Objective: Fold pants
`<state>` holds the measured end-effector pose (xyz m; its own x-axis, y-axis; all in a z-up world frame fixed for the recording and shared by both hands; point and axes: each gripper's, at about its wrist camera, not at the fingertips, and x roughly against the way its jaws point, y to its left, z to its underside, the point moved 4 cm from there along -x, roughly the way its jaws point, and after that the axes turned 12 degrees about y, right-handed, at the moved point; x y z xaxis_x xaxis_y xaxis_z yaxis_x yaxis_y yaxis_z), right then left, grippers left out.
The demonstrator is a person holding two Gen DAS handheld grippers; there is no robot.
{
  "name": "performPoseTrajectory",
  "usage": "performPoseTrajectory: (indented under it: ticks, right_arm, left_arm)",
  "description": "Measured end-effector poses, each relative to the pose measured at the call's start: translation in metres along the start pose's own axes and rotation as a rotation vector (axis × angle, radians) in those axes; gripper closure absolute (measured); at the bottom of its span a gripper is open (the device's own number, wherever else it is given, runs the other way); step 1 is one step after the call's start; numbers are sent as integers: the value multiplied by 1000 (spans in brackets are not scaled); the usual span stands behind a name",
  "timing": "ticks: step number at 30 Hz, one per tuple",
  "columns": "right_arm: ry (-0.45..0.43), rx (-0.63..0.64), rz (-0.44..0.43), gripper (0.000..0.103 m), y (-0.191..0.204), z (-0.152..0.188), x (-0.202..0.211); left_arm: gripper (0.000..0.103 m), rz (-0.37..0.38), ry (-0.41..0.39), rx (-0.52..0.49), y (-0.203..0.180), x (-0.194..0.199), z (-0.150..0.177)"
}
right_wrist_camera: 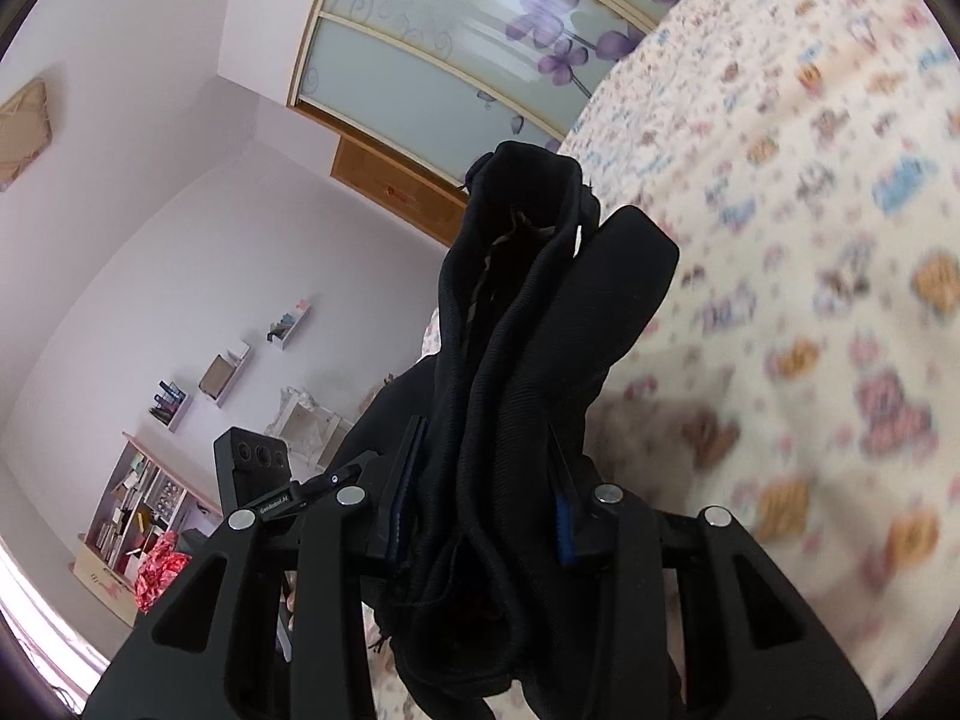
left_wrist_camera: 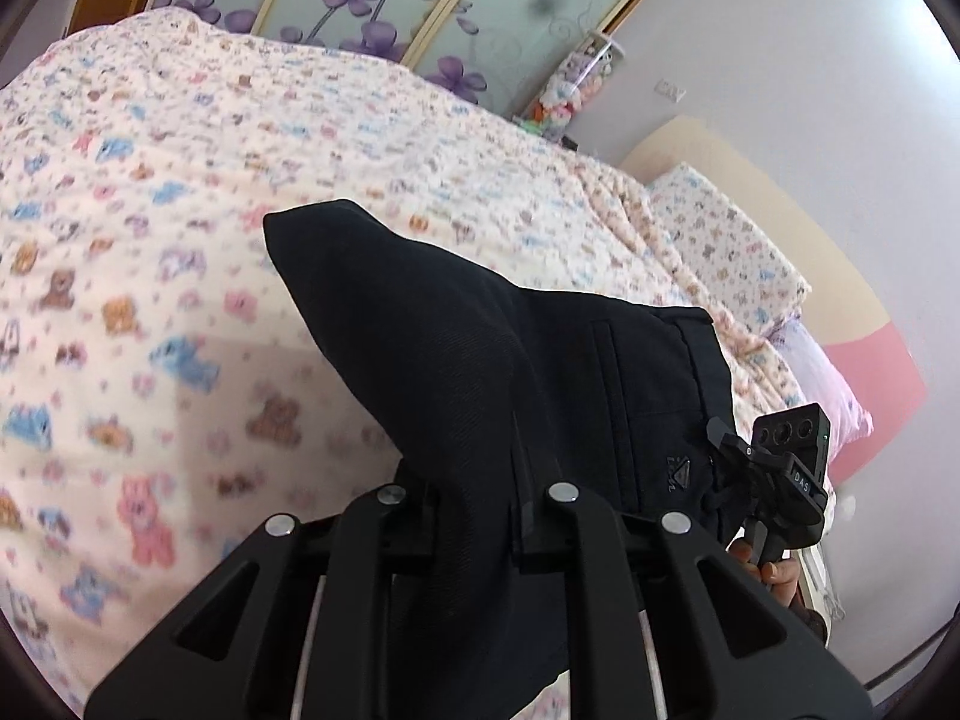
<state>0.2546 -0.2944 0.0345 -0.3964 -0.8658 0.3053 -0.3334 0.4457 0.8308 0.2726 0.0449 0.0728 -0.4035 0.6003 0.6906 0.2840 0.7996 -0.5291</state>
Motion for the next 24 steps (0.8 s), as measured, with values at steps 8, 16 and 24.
performPoseTrajectory:
  ticks: [8,16,24]
  right_arm:
    - [-42,-34,10,67,-27,-22,-2]
    - [-53,-178,152,67,-104,1,-14]
    - [-47,-137,295,40,-88,-1,-8]
  left_arm:
    - [90,6,-18,0,1,-30,-29]
    - [84,0,34,154,72,-93,-16]
    - [49,-14,-11,249,89,-82,-5]
